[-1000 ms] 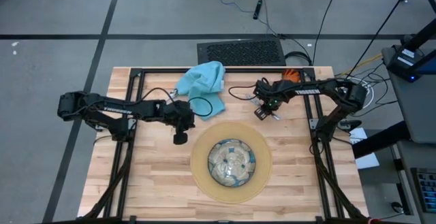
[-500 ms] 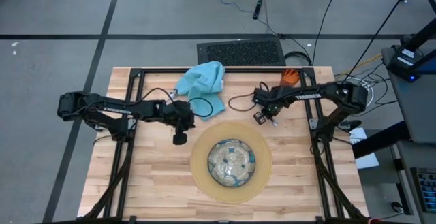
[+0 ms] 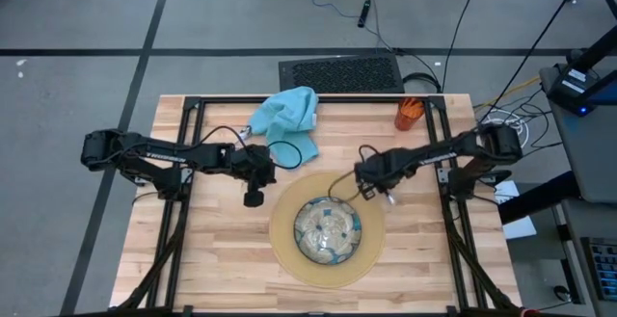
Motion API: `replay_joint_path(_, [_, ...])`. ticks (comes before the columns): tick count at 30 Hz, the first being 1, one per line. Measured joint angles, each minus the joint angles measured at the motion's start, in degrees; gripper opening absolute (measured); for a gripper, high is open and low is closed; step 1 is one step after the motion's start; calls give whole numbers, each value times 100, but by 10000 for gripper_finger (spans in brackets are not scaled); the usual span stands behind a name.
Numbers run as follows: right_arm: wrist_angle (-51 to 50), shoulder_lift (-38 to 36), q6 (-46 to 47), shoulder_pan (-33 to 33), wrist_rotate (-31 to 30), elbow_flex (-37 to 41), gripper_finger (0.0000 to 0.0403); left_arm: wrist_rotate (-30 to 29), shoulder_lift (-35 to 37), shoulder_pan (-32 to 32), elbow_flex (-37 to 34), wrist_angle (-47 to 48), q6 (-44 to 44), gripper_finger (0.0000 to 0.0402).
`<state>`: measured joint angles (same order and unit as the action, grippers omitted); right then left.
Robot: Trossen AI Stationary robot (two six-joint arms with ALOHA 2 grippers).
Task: Set table place
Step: Move the silver knife beside the brown placemat
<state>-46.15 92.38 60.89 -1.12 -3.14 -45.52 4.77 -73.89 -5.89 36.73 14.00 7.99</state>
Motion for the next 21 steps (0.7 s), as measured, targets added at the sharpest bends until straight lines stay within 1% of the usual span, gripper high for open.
replay_joint_path(3, [4, 2, 706, 472, 22, 2, 13, -2, 0, 38, 0, -2, 3, 0])
replay_joint_path(9, [136, 2, 2123, 1336, 370, 0, 13, 37, 0, 141, 0, 0, 208, 0])
replay_joint_path(12, [191, 2, 2811, 1708, 377, 0, 13, 200, 0, 173, 0, 1, 331, 0])
replay_joint_path(21, [298, 2, 4698, 2750, 348, 0, 13, 363, 0, 300, 0, 27, 591, 0])
